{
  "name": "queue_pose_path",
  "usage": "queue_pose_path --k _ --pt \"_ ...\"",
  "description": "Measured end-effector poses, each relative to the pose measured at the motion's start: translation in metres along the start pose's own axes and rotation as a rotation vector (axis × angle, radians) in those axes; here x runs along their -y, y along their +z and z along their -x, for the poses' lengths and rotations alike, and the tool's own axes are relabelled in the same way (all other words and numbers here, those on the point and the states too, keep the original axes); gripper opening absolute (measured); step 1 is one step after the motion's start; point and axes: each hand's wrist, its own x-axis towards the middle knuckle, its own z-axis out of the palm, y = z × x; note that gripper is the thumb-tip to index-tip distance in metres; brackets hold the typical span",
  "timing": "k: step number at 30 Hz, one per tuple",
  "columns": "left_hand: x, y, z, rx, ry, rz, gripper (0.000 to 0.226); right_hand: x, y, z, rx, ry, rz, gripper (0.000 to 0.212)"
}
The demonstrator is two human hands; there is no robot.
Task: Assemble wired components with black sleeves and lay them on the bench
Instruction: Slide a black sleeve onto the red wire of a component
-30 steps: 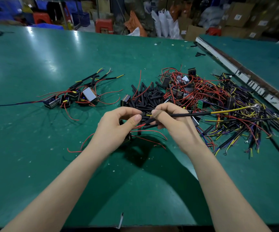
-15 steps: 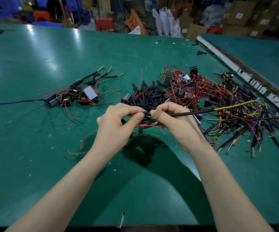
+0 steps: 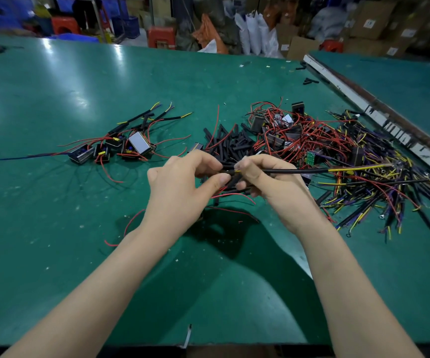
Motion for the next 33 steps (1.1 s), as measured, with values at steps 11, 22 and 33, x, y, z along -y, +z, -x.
queue_pose_path --k 11,22,33 --pt "-0.004 0.002 -0.002 0.048 -0.037 -0.007 0.014 0.001 0.000 0.001 -0.090 -0.142 0.168 0.024" --pt "-0.009 0.008 -0.007 0.075 -0.062 0.132 0.007 -0.003 -0.006 -0.004 -0.138 -0.117 -0.079 0.025" --pt "-0.006 0.007 -0.014 0.104 -0.089 0.151 0.015 0.004 -0.005 -0.006 -0.129 0.039 -0.528 0.038"
